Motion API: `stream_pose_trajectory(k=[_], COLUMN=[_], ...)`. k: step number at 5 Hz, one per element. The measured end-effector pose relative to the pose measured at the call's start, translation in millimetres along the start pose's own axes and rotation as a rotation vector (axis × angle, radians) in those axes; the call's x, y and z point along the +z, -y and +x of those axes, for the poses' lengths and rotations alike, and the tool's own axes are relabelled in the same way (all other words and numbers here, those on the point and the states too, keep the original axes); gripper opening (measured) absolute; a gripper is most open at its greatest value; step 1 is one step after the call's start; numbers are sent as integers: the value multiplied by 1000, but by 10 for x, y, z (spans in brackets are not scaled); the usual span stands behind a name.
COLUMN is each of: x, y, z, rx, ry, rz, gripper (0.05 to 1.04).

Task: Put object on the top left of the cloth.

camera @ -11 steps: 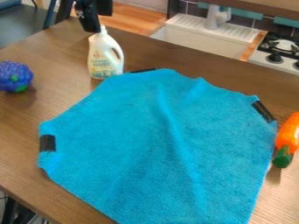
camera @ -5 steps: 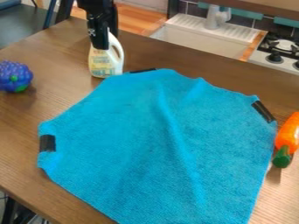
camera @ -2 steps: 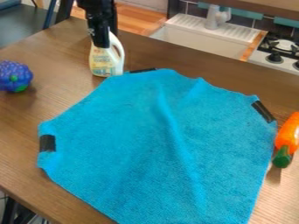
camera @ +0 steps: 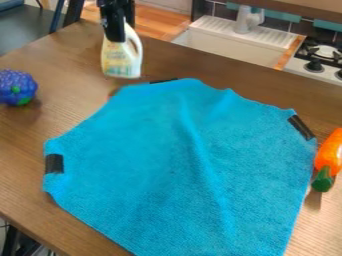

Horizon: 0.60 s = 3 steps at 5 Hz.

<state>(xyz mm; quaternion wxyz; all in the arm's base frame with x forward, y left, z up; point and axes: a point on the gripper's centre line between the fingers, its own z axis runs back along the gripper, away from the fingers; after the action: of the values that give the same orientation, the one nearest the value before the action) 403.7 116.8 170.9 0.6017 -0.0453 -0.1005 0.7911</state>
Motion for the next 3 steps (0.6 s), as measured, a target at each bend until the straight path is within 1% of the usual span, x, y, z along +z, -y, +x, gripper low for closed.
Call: stream_pose_trajectory(k=[1, 2, 3], x=[204, 223, 232], y=[1, -52, -133], z=[-182, -266, -426], rx=[-46, -74, -132], ry=[21, -15, -86], rz=[-54, -26, 17], gripper=[542, 542, 542])
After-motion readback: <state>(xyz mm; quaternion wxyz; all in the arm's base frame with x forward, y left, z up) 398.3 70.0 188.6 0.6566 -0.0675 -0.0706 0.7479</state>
